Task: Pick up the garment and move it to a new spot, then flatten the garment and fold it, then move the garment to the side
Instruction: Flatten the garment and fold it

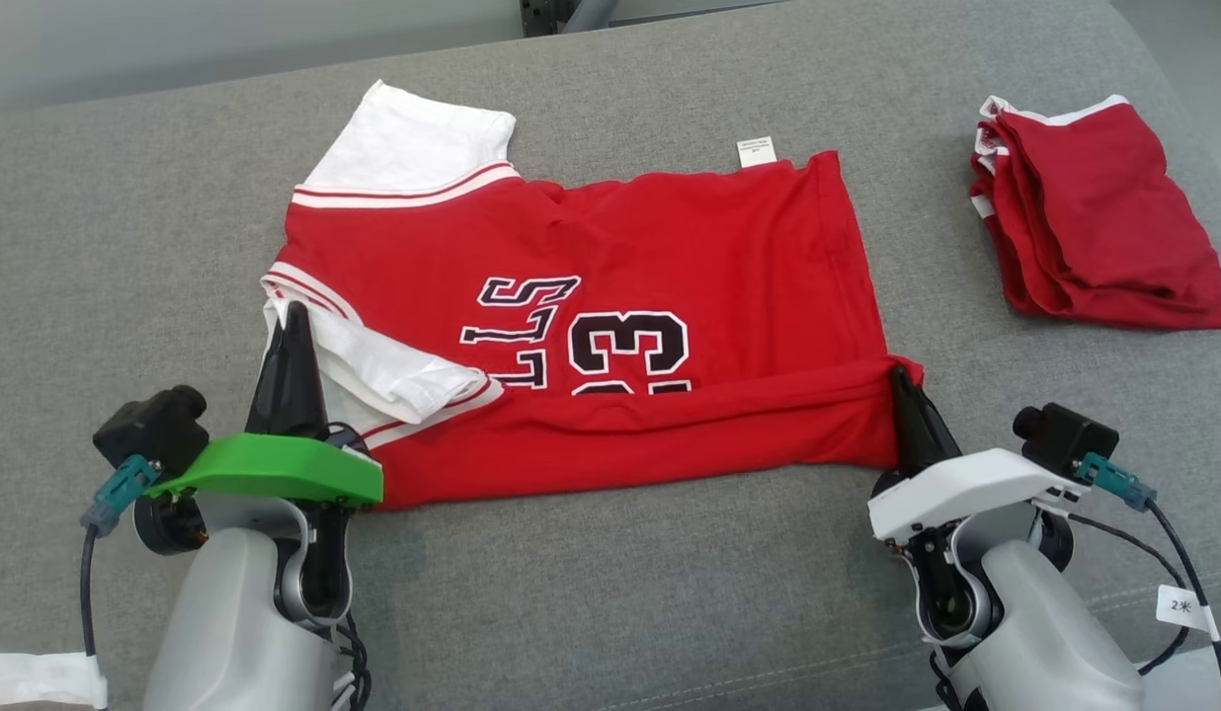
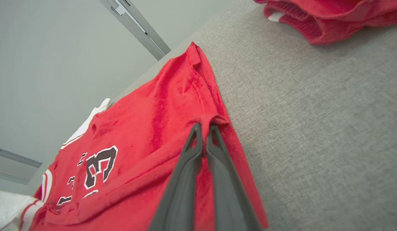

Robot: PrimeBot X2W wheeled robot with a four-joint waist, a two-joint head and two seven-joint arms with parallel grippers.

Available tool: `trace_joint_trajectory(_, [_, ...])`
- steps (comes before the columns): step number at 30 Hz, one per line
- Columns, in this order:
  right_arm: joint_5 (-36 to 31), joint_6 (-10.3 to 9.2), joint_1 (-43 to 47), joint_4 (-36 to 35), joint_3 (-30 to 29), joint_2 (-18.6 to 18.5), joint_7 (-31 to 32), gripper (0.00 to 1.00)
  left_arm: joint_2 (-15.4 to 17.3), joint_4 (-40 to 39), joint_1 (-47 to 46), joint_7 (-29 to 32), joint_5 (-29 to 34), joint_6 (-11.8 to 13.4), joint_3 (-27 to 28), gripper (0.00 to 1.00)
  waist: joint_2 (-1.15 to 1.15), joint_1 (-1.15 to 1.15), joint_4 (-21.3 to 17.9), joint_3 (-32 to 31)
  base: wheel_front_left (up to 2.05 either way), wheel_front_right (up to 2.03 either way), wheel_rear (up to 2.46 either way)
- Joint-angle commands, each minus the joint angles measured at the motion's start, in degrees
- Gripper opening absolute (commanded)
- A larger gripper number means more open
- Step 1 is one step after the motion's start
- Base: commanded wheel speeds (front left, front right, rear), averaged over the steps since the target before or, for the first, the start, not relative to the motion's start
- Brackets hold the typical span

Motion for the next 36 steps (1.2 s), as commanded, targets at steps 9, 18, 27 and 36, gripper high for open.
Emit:
trace_joint_trajectory(9, [-1.54,-0.03,-2.91,0.81,-0.67,-0.03,-0.15,1.00,0.20,-0.11,-2.02,0.02,-1.24,-0.01,0.53,1.00,0.00,0.00,-0.03,-0.70,0.00,0.00,0.00])
trace_joint_trajectory(18, [-7.37,-0.03,1.30,-6.22,-6.18,-0.06,-0.15,1.00,0.24,-4.29,2.47,0.03,-2.44,-0.59,2.71,1.00,0.00,0.00,0.48,-2.50,0.00,0.00,0.00])
trace_joint_trajectory(27, [-14.03,-0.03,10.08,-12.14,-8.54,-0.03,-0.15,1.00,0.20,0.13,8.94,0.02,0.53,-0.21,5.21,1.00,0.00,0.00,1.48,-5.22,0.00,0.00,0.00])
trace_joint_trajectory(36, [-14.96,-0.03,15.92,-14.77,-6.94,-0.05,-0.15,1.00,0.83,11.94,8.10,6.32,-2.74,-0.25,5.00,1.00,0.00,0.00,1.09,-5.99,0.00,0.00,0.00])
